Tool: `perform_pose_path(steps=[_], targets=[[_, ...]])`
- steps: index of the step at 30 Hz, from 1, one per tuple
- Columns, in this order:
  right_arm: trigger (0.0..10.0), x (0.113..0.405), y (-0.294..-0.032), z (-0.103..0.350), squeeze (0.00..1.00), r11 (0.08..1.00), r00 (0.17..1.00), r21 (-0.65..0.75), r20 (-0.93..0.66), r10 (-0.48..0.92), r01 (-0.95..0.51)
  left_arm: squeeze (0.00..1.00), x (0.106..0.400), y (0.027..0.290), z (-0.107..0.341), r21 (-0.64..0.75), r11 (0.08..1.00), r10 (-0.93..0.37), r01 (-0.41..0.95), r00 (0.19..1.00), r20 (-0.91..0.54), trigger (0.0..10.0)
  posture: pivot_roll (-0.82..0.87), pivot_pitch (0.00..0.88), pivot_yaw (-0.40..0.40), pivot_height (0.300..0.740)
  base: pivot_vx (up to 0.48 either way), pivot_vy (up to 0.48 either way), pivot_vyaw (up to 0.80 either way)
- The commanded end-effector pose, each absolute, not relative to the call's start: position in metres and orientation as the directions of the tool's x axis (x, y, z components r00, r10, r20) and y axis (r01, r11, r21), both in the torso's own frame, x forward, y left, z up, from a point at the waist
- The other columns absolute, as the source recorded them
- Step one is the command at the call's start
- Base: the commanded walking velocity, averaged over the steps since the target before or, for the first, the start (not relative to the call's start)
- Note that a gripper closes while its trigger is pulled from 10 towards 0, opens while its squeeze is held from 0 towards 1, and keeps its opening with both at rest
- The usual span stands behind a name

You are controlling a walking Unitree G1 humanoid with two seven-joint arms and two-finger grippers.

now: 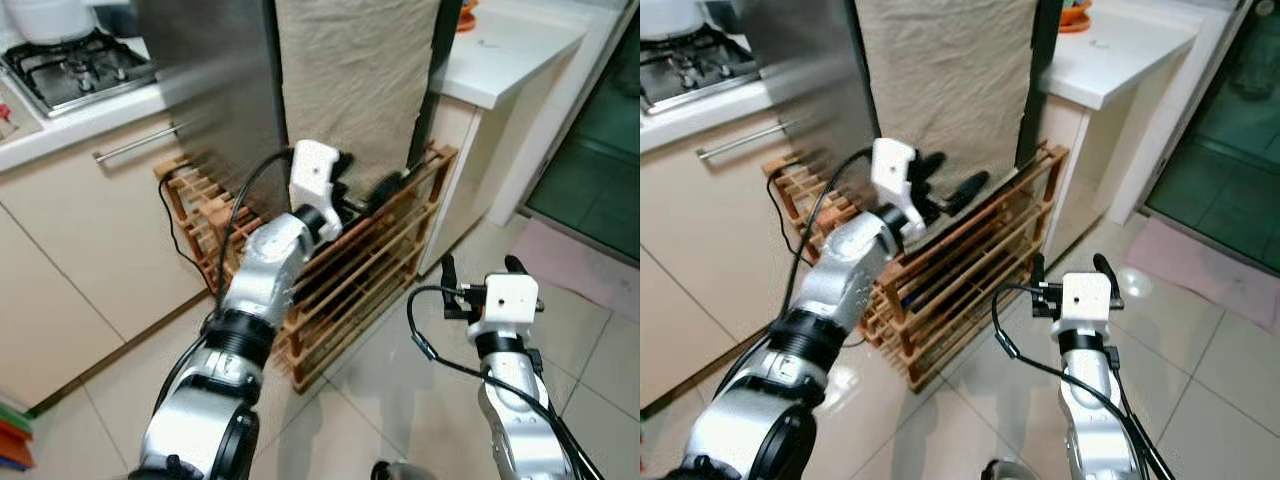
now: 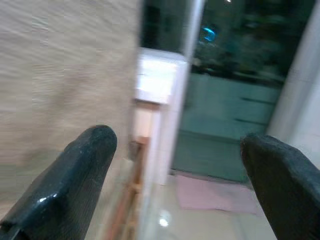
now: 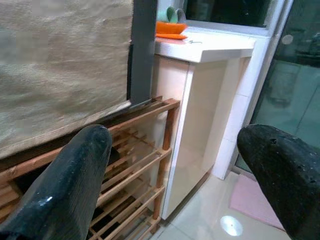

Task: Restocking fridge

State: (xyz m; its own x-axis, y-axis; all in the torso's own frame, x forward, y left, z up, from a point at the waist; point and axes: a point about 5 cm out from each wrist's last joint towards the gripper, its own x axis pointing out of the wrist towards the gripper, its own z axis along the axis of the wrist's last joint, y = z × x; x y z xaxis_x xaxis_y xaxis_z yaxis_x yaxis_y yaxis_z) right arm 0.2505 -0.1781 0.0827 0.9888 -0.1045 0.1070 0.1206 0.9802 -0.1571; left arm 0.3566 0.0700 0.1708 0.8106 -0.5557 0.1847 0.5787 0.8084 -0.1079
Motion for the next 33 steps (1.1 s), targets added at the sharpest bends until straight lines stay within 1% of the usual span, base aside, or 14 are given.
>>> perform_pose_path(steps=[1, 4, 5, 6, 7, 9, 12, 14, 16, 19, 22, 25, 30, 33], targets=[[10.0, 0.251, -0.177, 0.096, 0.00, 0.979, 0.980, -0.145, 0.158, -0.121, 0.144, 0.00, 0.352, 0.092, 0.168, -0.110, 0.860, -0.474, 0.498, 0.861, 0.186, 10.0, -0.12, 0.000, 0.056, 0.740, 0.000, 0.000, 0.00], [10.0, 0.245, -0.177, 0.106, 0.00, 0.980, 0.975, -0.138, 0.187, -0.118, 0.145, 0.00, 0.341, 0.126, 0.151, -0.054, 0.932, -0.349, 0.359, 0.926, 0.143, 10.0, -0.11, 0.000, 0.056, 0.740, 0.000, 0.000, 0.00], [10.0, 0.245, -0.177, 0.106, 0.00, 0.980, 0.975, -0.138, 0.187, -0.118, 0.145, 0.00, 0.341, 0.126, 0.151, -0.054, 0.932, -0.349, 0.359, 0.926, 0.143, 10.0, -0.11, 0.000, 0.056, 0.740, 0.000, 0.000, 0.00], [10.0, 0.242, -0.177, 0.107, 0.00, 0.981, 0.976, -0.137, 0.189, -0.110, 0.137, 0.00, 0.335, 0.136, 0.145, -0.032, 0.945, -0.320, 0.327, 0.939, 0.126, 10.0, -0.10, 0.000, 0.055, 0.740, 0.000, 0.000, 0.00], [10.0, 0.238, -0.177, 0.106, 0.00, 0.984, 0.981, -0.133, 0.168, -0.097, 0.120, 0.00, 0.320, 0.152, 0.133, 0.035, 0.958, -0.286, 0.284, 0.954, 0.092, 10.0, -0.10, 0.000, 0.055, 0.740, 0.000, 0.000, 0.00], [10.0, 0.237, -0.180, 0.105, 0.00, 0.986, 0.982, -0.105, 0.154, -0.113, 0.130, 0.00, 0.310, 0.158, 0.126, 0.082, 0.959, -0.278, 0.272, 0.958, 0.066, 10.0, -0.10, 0.000, 0.057, 0.740, 0.000, 0.000, 0.00], [10.0, 0.237, -0.182, 0.107, 0.00, 0.985, 0.980, -0.108, 0.161, -0.116, 0.134, 0.00, 0.306, 0.161, 0.123, 0.108, 0.959, -0.270, 0.264, 0.962, 0.048, 10.0, -0.10, 0.000, 0.053, 0.740, 0.000, 0.000, 0.00], [10.0, 0.239, -0.185, 0.116, 0.00, 0.982, 0.974, -0.115, 0.189, -0.127, 0.150, 0.00, 0.294, 0.169, 0.126, 0.086, 0.963, -0.261, 0.256, 0.964, 0.047, 10.0, -0.09, 0.000, 0.042, 0.740, 0.000, 0.000, 0.00], [10.0, 0.238, -0.185, 0.119, 0.00, 0.981, 0.972, -0.123, 0.201, -0.124, 0.151, 0.00, 0.288, 0.170, 0.132, 0.062, 0.960, -0.276, 0.272, 0.959, 0.068, 10.0, -0.09, 0.000, 0.039, 0.740, 0.000, 0.000, 0.00], [10.0, 0.234, -0.185, 0.127, 0.00, 0.979, 0.968, -0.147, 0.229, -0.106, 0.142, 0.00, 0.275, 0.162, 0.157, 0.023, 0.949, -0.315, 0.316, 0.934, 0.166, 10.0, -0.08, 0.000, 0.027, 0.740, 0.090, 0.000, 0.00], [10.0, 0.231, -0.186, 0.132, 0.00, 0.976, 0.962, -0.158, 0.250, -0.106, 0.149, 0.00, 0.271, 0.157, 0.168, 0.002, 0.948, -0.313, 0.319, 0.926, 0.211, 10.0, -0.08, 0.000, 0.023, 0.740, 0.359, 0.084, 0.00], [10.0, 0.221, -0.185, 0.147, 0.00, 0.967, 0.942, -0.206, 0.327, -0.075, 0.149, 0.00, 0.270, 0.152, 0.181, -0.007, 0.957, -0.274, 0.289, 0.916, 0.293, 10.0, -0.08, 0.000, 0.017, 0.740, 0.405, 0.255, 0.00], [10.0, 0.219, -0.180, 0.150, 0.00, 0.963, 0.940, -0.229, 0.336, -0.056, 0.139, 0.00, 0.270, 0.153, 0.186, 0.026, 0.964, -0.258, 0.264, 0.913, 0.315, 10.0, -0.09, 0.000, 0.013, 0.740, 0.407, 0.253, 0.00], [10.0, 0.222, -0.176, 0.153, 0.00, 0.961, 0.935, -0.237, 0.350, -0.051, 0.141, 0.00, 0.270, 0.151, 0.190, 0.010, 0.965, -0.252, 0.263, 0.913, 0.321, 10.0, -0.09, 0.000, 0.016, 0.740, 0.409, 0.251, 0.00]])
